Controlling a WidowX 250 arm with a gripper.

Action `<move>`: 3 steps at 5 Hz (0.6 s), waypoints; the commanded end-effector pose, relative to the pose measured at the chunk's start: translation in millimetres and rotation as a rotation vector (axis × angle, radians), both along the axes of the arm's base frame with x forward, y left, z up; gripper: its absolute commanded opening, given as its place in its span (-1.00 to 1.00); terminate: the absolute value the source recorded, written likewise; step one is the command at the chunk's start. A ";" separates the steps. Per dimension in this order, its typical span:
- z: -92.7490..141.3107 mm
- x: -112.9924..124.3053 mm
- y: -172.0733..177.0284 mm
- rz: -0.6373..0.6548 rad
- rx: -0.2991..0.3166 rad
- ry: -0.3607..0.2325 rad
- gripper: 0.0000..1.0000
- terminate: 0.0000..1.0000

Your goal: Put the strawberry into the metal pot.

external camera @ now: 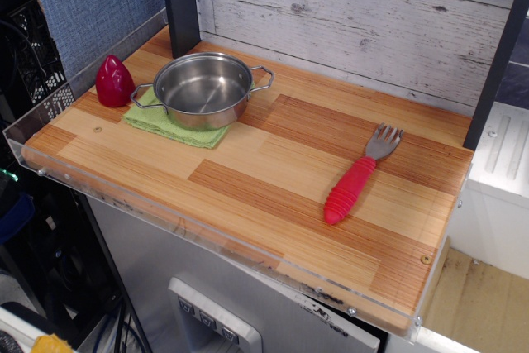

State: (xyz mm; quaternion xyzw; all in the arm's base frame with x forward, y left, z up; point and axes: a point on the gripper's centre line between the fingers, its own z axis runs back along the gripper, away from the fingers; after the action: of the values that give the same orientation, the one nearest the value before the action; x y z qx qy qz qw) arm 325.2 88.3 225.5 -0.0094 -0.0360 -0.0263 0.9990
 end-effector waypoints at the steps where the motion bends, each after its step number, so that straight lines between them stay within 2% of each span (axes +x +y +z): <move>1: 0.0 0.0 0.0 0.000 0.000 0.000 1.00 -1.00; 2: 2.7 3.0 8.4 0.030 0.015 -0.070 1.00 -1.00; 3: -5.4 4.4 21.6 0.081 0.008 -0.049 1.00 -1.00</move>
State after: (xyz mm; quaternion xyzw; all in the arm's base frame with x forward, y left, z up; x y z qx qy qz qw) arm 329.3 109.7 208.7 -0.0072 -0.0437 0.0164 0.9989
